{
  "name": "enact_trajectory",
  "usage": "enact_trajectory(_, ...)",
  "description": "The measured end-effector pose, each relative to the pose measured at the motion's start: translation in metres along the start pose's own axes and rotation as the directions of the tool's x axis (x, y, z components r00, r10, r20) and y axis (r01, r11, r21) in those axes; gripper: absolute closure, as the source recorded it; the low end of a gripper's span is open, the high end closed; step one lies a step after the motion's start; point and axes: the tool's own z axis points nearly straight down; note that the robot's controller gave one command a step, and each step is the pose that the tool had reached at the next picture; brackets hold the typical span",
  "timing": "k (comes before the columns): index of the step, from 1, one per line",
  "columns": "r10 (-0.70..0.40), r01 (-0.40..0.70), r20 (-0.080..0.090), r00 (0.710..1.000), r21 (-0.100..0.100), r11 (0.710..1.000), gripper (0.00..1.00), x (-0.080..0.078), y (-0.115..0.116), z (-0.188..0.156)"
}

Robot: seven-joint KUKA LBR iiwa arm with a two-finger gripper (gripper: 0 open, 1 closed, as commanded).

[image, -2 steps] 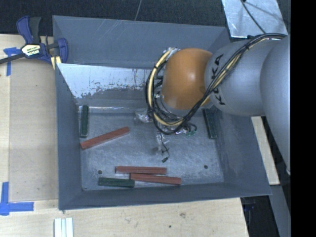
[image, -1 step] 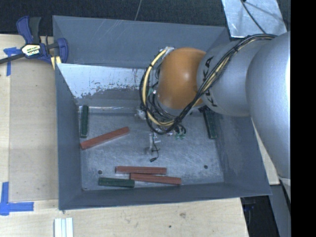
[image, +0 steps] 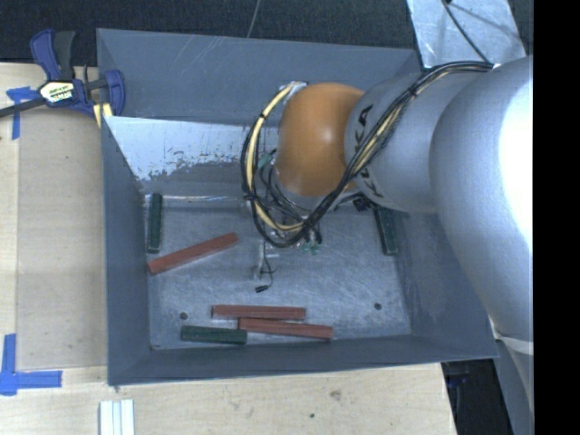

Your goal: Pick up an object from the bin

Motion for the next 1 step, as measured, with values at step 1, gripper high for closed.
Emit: enact_trajectory(1, -0.3, 0.3, 0.001, 0.954, 0.0, 0.954, 0.0, -0.0144, 0.0339, 0.016)
